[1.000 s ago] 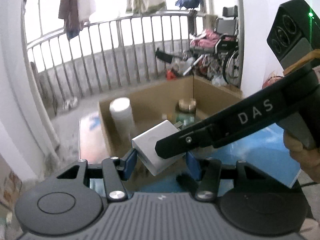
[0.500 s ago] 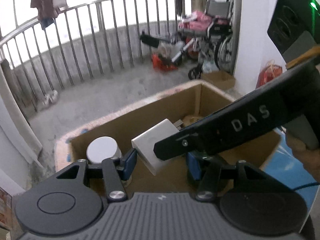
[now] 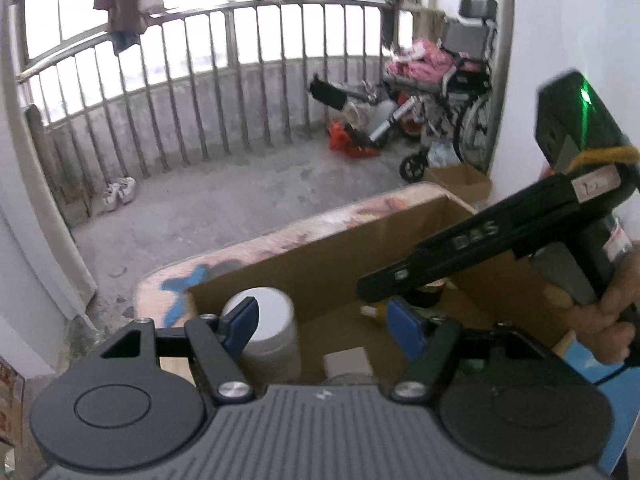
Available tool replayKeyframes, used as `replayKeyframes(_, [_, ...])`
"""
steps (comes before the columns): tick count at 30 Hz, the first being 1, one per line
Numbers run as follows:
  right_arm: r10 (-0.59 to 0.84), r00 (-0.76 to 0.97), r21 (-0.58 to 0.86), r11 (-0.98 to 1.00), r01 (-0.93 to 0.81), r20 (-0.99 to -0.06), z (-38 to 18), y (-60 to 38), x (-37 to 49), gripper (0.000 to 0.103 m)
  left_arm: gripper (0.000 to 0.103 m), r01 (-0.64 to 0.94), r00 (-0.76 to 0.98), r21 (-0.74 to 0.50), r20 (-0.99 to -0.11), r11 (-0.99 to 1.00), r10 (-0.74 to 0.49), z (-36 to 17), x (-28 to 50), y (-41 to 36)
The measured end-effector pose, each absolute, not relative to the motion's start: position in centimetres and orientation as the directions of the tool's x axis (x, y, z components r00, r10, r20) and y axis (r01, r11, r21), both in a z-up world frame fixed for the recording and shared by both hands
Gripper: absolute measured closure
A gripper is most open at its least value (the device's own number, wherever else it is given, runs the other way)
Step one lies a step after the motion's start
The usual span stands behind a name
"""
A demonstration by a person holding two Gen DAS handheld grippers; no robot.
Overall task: Organize rigid objects
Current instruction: 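Carry the white charger into the cardboard box and open the right tool, then withdraw the right tool from the box toward the black flashlight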
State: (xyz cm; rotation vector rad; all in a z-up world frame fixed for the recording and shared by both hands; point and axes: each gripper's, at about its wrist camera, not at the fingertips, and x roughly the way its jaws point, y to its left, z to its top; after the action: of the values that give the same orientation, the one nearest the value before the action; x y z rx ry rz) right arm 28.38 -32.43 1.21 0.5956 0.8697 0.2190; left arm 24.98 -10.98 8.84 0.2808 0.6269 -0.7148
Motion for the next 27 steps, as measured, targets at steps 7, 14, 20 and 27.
replayKeyframes(7, [0.410, 0.693, 0.578, 0.816, 0.011, -0.593, 4.6, -32.1, 25.0, 0.064, 0.030, 0.611, 0.625, -0.058, -0.576, 0.789, -0.526, 10.7, 22.6, -3.9])
replayKeyframes(14, [0.431, 0.703, 0.587, 0.809, -0.024, -0.566, 5.5, -31.8, 22.3, 0.064, 0.030, 0.563, 0.626, -0.078, -0.610, 0.823, -0.486, 9.9, 20.7, 0.8])
replayKeyframes(20, [0.479, 0.657, 0.551, 0.826, -0.114, -0.582, 6.3, -30.2, 19.3, 0.064, 0.030, 0.563, 0.620, -0.083, -0.616, 0.823, -0.486, 9.6, 18.0, 4.3])
replayKeyframes(27, [0.555, 0.496, 0.465, 0.831, -0.304, -0.668, 6.8, -24.0, 14.6, 0.064, 0.030, 0.595, 0.549, -0.081, -0.686, 0.800, -0.478, 7.6, 13.4, 6.9])
